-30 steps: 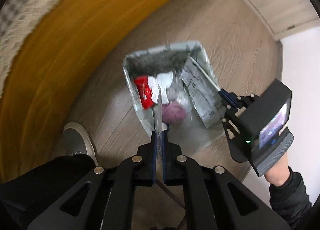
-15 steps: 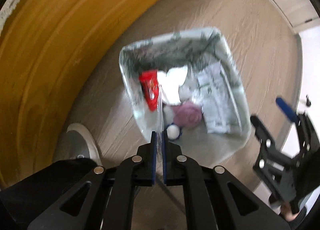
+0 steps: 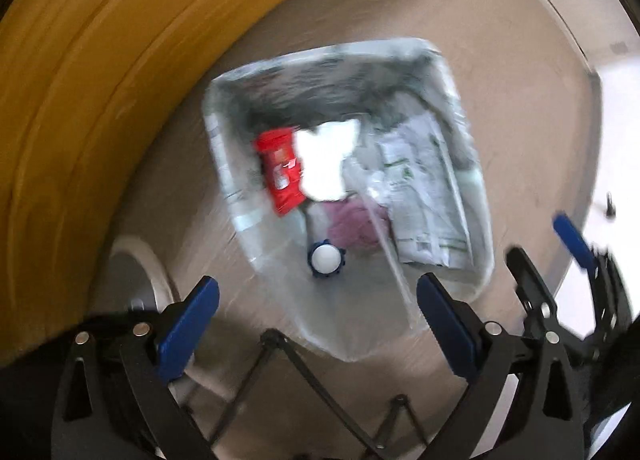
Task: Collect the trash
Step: 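Open both tools over the wastebasket to drop the strip and sheet, then move both tools back over the bed toward the remaining trash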
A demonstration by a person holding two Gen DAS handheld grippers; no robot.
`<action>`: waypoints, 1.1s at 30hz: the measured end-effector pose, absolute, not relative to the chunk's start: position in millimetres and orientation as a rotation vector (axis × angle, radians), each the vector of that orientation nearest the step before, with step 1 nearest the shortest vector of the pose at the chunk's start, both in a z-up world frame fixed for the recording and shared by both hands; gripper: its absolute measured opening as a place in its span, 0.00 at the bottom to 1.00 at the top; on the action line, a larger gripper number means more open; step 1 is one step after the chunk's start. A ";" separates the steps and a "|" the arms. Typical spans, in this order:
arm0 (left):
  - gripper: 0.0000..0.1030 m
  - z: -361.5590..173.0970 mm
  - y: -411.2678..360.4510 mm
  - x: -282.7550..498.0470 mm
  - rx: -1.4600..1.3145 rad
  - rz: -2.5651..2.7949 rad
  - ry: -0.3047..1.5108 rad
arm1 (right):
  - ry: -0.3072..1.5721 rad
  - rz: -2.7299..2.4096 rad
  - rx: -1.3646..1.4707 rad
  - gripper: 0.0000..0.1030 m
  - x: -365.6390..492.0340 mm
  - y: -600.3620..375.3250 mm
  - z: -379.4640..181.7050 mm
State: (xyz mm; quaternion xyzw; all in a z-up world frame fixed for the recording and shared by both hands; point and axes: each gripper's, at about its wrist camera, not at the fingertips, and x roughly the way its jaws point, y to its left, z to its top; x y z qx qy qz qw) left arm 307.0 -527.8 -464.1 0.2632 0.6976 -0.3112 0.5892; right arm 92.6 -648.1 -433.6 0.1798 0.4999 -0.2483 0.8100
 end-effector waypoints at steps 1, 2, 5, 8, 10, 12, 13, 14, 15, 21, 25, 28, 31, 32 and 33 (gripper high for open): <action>0.93 -467.1 -523.5 311.1 0.589 -0.684 1.651 | 1.074 -0.536 0.385 0.65 91.6 -648.5 -433.9; 0.93 -469.3 -520.3 312.2 0.585 -0.659 1.668 | 1.075 -0.538 0.388 0.65 91.0 -649.1 -434.2; 0.93 -466.4 -520.5 306.0 0.636 -0.681 1.649 | 1.077 -0.542 0.399 0.65 89.9 -650.1 -434.1; 0.93 -455.3 -518.7 302.6 0.648 -0.716 1.602 | 1.078 -0.542 0.401 0.65 88.0 -649.4 -431.6; 0.93 -445.4 -515.9 304.1 0.619 -0.730 1.588 | 1.078 -0.542 0.400 0.65 87.1 -648.6 -429.2; 0.93 -433.6 -512.4 305.0 0.591 -0.738 1.565 | 1.078 -0.545 0.400 0.65 85.7 -648.4 -424.9; 0.93 -431.8 -511.1 305.0 0.588 -0.741 1.556 | 1.080 -0.546 0.399 0.65 86.1 -648.0 -423.4; 0.93 -426.8 -509.7 306.2 0.585 -0.742 1.538 | 1.083 -0.547 0.391 0.65 86.1 -648.0 -420.3; 0.93 -423.2 -509.2 307.7 0.585 -0.737 1.513 | 1.089 -0.552 0.379 0.65 86.5 -647.9 -416.9; 0.93 -375.8 -504.1 335.4 0.489 -0.754 1.425 | 1.108 -0.570 0.299 0.65 95.4 -646.7 -387.1; 0.93 -303.3 -478.8 358.6 0.384 -0.839 1.289 | 1.083 -0.556 0.229 0.65 123.6 -642.7 -347.6; 0.93 -246.9 -443.8 380.7 0.309 -0.871 1.161 | 1.040 -0.528 0.197 0.65 152.6 -637.7 -315.8; 0.93 -202.7 -408.6 403.6 0.285 -0.837 1.036 | 0.959 -0.475 0.129 0.65 192.2 -620.7 -271.9; 0.93 -192.1 -396.7 411.3 0.292 -0.813 0.989 | 0.936 -0.469 0.105 0.65 201.7 -615.2 -260.5; 0.93 -185.0 -385.8 417.8 0.304 -0.780 0.951 | 0.915 -0.463 0.090 0.65 210.4 -611.7 -249.6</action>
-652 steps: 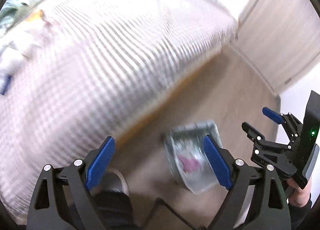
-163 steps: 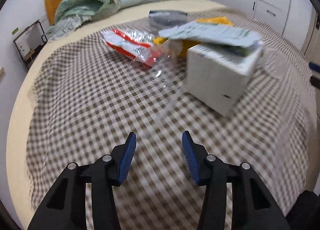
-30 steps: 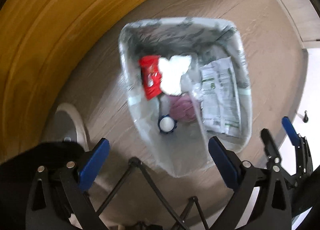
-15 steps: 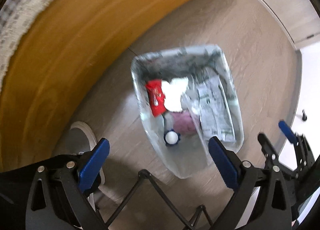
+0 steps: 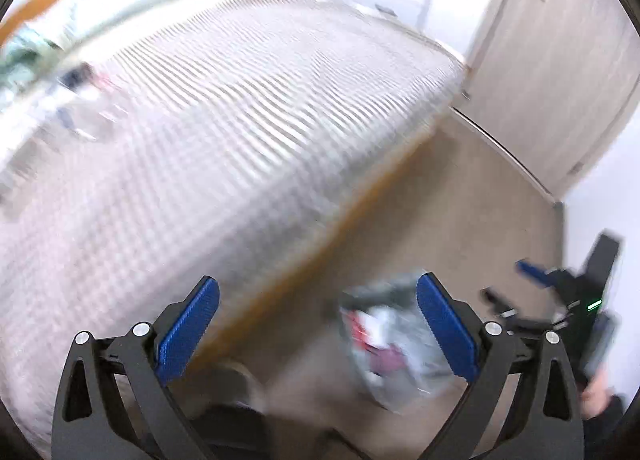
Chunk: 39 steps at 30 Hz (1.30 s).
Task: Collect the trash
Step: 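Move both tools back over the bed toward the remaining trash, then grasp the white-and-red wrapper with the left tool while the right tool grasps a red wrapper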
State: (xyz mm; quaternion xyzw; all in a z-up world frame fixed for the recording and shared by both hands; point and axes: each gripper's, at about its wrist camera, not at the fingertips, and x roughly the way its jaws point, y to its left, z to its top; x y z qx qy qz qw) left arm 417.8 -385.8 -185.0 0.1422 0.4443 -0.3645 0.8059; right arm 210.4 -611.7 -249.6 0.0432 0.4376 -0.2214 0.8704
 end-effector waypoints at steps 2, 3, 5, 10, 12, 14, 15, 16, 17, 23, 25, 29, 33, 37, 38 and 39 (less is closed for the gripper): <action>0.93 -171.3 -359.9 434.0 0.331 -0.717 0.869 | 0.869 -0.431 0.077 0.65 231.6 -602.7 -223.5; 0.93 -167.9 -351.0 439.6 0.331 -0.706 0.852 | 0.845 -0.418 0.077 0.65 242.9 -598.0 -209.9; 0.93 -158.7 -325.2 457.0 0.296 -0.687 0.825 | 0.817 -0.399 0.077 0.65 258.8 -591.4 -192.5; 0.93 -144.1 -260.8 512.9 0.149 -0.631 0.780 | 0.779 -0.338 0.088 0.65 304.7 -560.5 -163.0; 0.93 -144.9 -241.3 531.4 0.104 -0.599 0.780 | 0.780 -0.308 0.087 0.65 321.7 -547.8 -158.6; 0.93 -145.1 -215.1 555.3 0.047 -0.571 0.792 | 0.787 -0.282 0.072 0.65 337.7 -529.5 -156.9; 0.93 -145.4 -201.3 568.8 0.022 -0.550 0.799 | 0.793 -0.266 0.056 0.65 348.5 -518.6 -155.9; 0.93 -145.2 -189.8 577.8 0.007 -0.535 0.801 | 0.797 -0.256 0.044 0.65 355.0 -511.7 -155.3; 0.93 -145.4 -174.7 589.9 -0.022 -0.512 0.801 | 0.802 -0.243 0.029 0.65 365.9 -502.6 -153.8; 0.93 -149.0 -91.2 651.9 -0.173 -0.385 0.811 | 0.812 -0.175 -0.009 0.65 424.9 -456.3 -146.9; 0.93 -151.2 -66.6 673.2 -0.197 -0.341 0.805 | 0.798 -0.154 0.006 0.65 444.4 -444.2 -141.9; 0.93 -159.9 -10.6 715.1 -0.360 -0.277 0.818 | 0.777 -0.124 -0.003 0.65 473.5 -425.8 -130.4; 0.82 -174.1 26.4 746.1 -0.519 -0.301 0.857 | 0.765 -0.099 -0.035 0.65 508.8 -408.1 -120.0; 0.69 -183.6 30.3 770.2 -0.509 -0.290 0.865 | 0.746 -0.070 -0.079 0.65 548.8 -393.8 -104.4; 0.69 -185.4 30.7 773.8 -0.519 -0.288 0.864 | 0.738 -0.063 -0.088 0.65 559.8 -390.7 -99.2; 0.69 -188.1 30.0 779.5 -0.533 -0.285 0.862 | 0.732 -0.056 -0.091 0.65 568.1 -389.7 -95.3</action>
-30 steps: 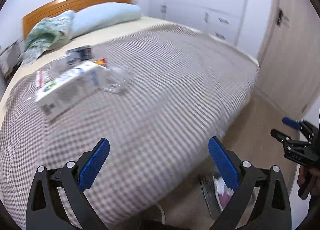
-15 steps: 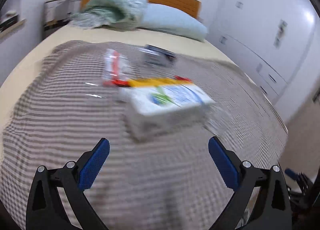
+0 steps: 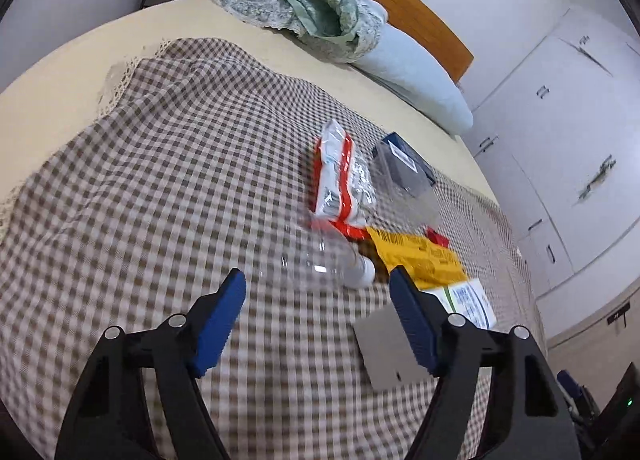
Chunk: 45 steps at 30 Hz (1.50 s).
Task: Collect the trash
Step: 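Grasp the white-and-red wrapper with the left tool while the right tool grasps a red wrapper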
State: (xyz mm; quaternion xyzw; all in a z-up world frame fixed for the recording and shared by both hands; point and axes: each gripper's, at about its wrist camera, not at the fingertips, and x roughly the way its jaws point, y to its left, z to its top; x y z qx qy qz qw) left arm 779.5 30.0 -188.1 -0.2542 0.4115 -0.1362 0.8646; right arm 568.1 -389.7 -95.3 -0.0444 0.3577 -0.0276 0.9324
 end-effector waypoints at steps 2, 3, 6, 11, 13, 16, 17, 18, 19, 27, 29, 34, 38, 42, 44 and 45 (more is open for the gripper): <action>0.69 -193.5 29.7 791.8 -0.571 -0.296 0.853 | 0.737 -0.042 -0.094 0.65 593.2 -387.4 -88.9; 0.69 -195.8 27.2 796.4 -0.570 -0.293 0.851 | 0.742 -0.037 -0.096 0.65 603.0 -386.4 -87.2; 0.65 -204.9 14.3 814.2 -0.508 -0.266 0.862 | 0.752 -0.023 -0.133 0.65 637.8 -379.8 -84.8; 0.65 -209.9 15.8 823.0 -0.522 -0.251 0.885 | 0.821 -0.041 -0.160 0.65 704.9 -387.3 -98.4; 0.65 -203.3 24.8 824.9 -0.533 -0.260 0.849 | 0.873 -0.052 -0.101 0.65 735.8 -402.8 -108.8; 0.66 -195.4 30.1 841.0 -0.545 -0.305 0.875 | 0.963 -0.032 -0.002 0.65 778.4 -425.9 -126.3; 0.66 -193.0 29.0 853.1 -0.532 -0.322 0.912 | 0.984 -0.028 0.021 0.65 787.2 -430.8 -131.3; 0.66 -192.3 26.7 865.8 -0.512 -0.320 0.955 | 1.005 -0.027 0.053 0.65 798.4 -437.2 -136.3; 0.66 -193.5 22.1 880.6 -0.478 -0.315 1.005 | 1.044 -0.021 0.103 0.65 815.7 -446.4 -145.3; 0.66 -226.5 -23.7 988.4 -0.337 -0.427 1.285 | 1.230 0.033 0.161 0.65 890.2 -454.9 -195.8; 0.66 -236.8 -35.1 1008.7 -0.336 -0.415 1.334 | 1.262 0.022 0.154 0.65 906.5 -457.0 -206.6; 0.24 -232.0 -59.6 1016.8 -0.303 -0.494 1.298 | 1.307 0.052 0.199 0.13 916.0 -458.9 -228.1; 0.05 -212.5 -57.0 1004.7 -0.287 -0.452 1.238 | 1.237 0.080 0.175 0.04 902.5 -448.7 -211.8; 0.00 -179.8 -40.8 991.0 -0.263 -0.356 1.195 | 1.115 0.003 0.153 0.01 878.6 -456.8 -159.8; 0.00 -149.4 -34.0 980.2 -0.254 -0.330 1.155 | 1.066 -0.023 0.168 0.01 866.3 -467.5 -130.7; 0.00 -136.3 -31.9 977.5 -0.254 -0.324 1.139 | 1.034 -0.028 0.186 0.01 856.2 -474.0 -111.6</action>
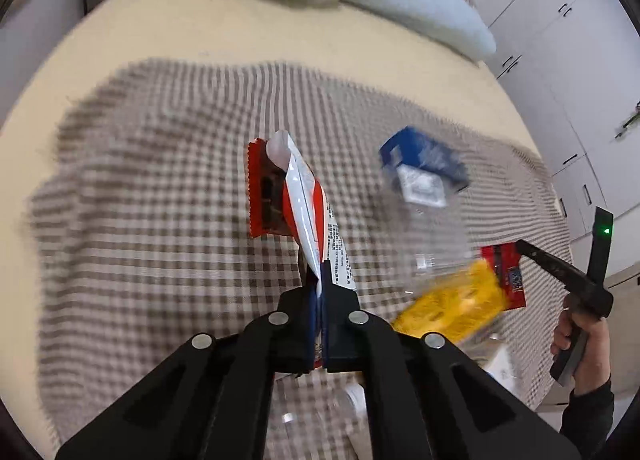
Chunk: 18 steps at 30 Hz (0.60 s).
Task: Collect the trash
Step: 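Grasp the white-and-red wrapper with the left tool while the right tool grasps a red wrapper, then carry both wrappers from the bed to the wastebasket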
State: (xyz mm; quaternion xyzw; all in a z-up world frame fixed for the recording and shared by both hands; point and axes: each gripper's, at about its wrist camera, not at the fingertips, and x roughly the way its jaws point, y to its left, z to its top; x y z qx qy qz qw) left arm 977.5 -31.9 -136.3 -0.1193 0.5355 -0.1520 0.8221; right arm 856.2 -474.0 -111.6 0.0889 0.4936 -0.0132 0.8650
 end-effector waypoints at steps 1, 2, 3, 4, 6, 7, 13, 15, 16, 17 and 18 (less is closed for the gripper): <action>0.00 -113.6 -28.7 968.1 -0.251 -0.316 1.105 | 1.021 -0.033 0.193 0.01 851.1 -478.3 -101.1; 0.00 -99.3 -26.9 961.3 -0.249 -0.320 1.090 | 1.006 -0.040 0.192 0.01 840.8 -482.6 -85.7; 0.00 -86.4 -25.3 953.7 -0.250 -0.321 1.077 | 0.991 -0.041 0.192 0.01 829.4 -485.8 -71.3; 0.00 -68.8 -25.3 944.4 -0.245 -0.324 1.056 | 0.982 -0.044 0.188 0.01 819.8 -486.2 -58.9; 0.00 -40.8 -28.0 927.2 -0.228 -0.328 1.025 | 0.965 -0.043 0.177 0.01 800.2 -491.5 -37.1; 0.00 -26.7 -30.6 916.9 -0.218 -0.332 1.013 | 0.957 -0.045 0.169 0.01 789.5 -491.9 -26.9; 0.00 33.7 -53.2 851.4 -0.157 -0.350 0.984 | 0.928 -0.034 0.134 0.01 727.3 -496.0 11.0; 0.00 46.8 -57.7 829.5 -0.152 -0.357 0.973 | 0.918 -0.032 0.123 0.01 705.6 -496.2 20.1; 0.00 56.4 -65.0 810.7 -0.136 -0.363 0.964 | 0.911 -0.028 0.122 0.01 686.2 -497.3 25.4; 0.00 59.8 -68.4 798.0 -0.138 -0.368 0.959 | 0.906 -0.026 0.124 0.01 676.4 -496.4 26.3; 0.00 64.5 -74.8 779.5 -0.141 -0.379 0.960 | 0.900 -0.023 0.123 0.01 657.3 -497.2 29.5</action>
